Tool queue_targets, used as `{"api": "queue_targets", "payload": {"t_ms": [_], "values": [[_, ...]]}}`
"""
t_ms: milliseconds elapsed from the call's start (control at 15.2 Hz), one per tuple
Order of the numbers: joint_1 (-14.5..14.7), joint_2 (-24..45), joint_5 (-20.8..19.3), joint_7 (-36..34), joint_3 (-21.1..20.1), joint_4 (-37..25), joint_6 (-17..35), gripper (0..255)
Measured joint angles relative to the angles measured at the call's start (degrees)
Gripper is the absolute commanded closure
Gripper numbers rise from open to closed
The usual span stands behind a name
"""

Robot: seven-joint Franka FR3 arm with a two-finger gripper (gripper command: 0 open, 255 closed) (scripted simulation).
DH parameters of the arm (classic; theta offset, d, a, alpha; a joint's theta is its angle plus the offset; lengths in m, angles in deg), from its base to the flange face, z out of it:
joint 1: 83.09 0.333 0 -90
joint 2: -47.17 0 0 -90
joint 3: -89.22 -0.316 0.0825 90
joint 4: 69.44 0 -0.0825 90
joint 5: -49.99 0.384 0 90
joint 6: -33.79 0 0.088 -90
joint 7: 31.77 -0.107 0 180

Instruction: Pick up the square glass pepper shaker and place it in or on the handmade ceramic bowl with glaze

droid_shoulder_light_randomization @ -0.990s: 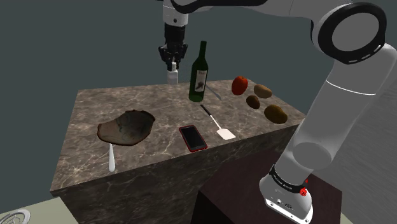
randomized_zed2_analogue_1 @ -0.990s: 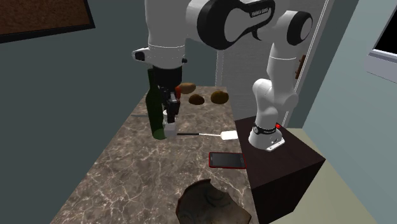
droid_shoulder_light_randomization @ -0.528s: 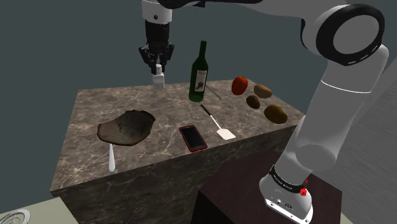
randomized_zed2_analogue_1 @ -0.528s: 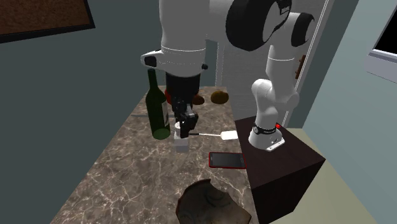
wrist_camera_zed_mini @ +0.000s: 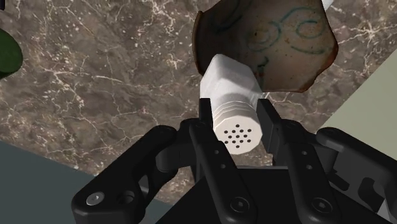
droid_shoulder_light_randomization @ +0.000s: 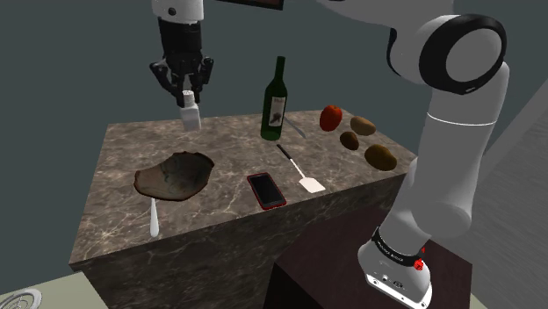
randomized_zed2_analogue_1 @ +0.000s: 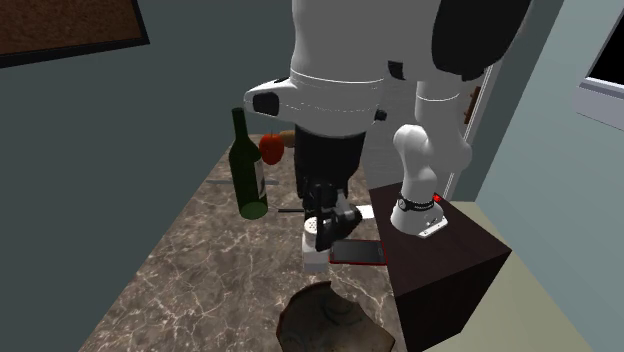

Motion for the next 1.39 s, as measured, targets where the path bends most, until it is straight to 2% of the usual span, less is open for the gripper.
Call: {"api": "queue_targets", "payload": {"t_ms": [132,264,1386], "values": [[2.6,3.9,-1.6,-2.5,-0.8,-6.3,-2.9,255],[4.4,5.6,-2.4,-4.5,-1.3,-8.2,-3.4,255],[3.1,3.3,-1.7,-6.2,-1.3,7.9,10.3,255]]}}
